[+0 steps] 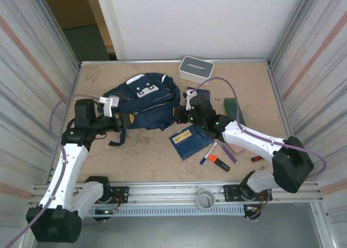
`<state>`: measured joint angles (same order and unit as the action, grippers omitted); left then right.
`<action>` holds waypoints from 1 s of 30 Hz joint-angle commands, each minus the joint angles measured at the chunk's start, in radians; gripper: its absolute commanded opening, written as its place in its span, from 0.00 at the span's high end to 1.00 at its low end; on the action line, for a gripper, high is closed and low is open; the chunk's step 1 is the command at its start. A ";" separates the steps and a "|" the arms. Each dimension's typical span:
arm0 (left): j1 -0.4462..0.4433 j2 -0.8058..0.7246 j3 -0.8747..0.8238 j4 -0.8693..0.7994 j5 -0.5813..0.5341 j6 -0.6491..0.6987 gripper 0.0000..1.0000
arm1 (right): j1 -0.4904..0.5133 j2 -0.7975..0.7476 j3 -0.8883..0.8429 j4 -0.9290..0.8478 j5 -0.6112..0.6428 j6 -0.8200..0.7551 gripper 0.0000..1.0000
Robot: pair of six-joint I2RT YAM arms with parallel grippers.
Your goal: Pack the student bag
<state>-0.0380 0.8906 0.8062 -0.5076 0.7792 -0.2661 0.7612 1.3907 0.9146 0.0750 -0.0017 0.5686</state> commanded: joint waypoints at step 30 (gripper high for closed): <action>-0.217 0.111 0.128 0.132 -0.025 -0.082 1.00 | 0.162 0.028 0.288 -0.444 0.077 -0.538 0.08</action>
<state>-0.2413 1.0042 0.8772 -0.4511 0.7349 -0.3454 0.8913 1.3922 1.1934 -0.3790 0.0456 0.1093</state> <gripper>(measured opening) 0.082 0.915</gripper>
